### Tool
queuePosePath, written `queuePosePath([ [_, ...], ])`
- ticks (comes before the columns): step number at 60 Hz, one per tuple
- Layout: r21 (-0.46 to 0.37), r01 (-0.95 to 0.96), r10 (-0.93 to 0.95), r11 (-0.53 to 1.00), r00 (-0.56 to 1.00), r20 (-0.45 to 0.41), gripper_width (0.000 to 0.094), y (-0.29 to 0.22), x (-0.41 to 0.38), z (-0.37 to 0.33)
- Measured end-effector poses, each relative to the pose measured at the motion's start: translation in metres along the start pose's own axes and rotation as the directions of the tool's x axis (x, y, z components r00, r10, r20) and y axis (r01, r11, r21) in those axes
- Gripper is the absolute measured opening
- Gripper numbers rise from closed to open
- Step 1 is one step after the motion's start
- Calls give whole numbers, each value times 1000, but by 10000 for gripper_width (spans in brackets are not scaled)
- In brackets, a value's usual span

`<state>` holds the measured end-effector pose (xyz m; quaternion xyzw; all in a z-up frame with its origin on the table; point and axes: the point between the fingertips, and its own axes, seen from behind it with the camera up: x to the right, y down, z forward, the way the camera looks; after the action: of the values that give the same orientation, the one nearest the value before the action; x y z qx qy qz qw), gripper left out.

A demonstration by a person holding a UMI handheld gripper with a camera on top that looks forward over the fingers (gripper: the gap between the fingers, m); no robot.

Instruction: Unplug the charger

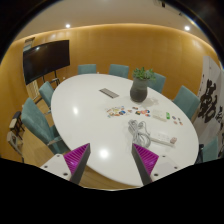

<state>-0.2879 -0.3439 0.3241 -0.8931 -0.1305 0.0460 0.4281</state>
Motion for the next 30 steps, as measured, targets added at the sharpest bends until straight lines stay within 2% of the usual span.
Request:
queuePosePath([
  [8, -16, 0, 0, 1000, 1000, 2, 877, 11, 3, 8],
  [19, -65, -13, 14, 998, 1000, 11, 873, 64, 32, 43],
  [30, -133, -80, 68, 988, 993, -94, 871, 147, 131, 86],
])
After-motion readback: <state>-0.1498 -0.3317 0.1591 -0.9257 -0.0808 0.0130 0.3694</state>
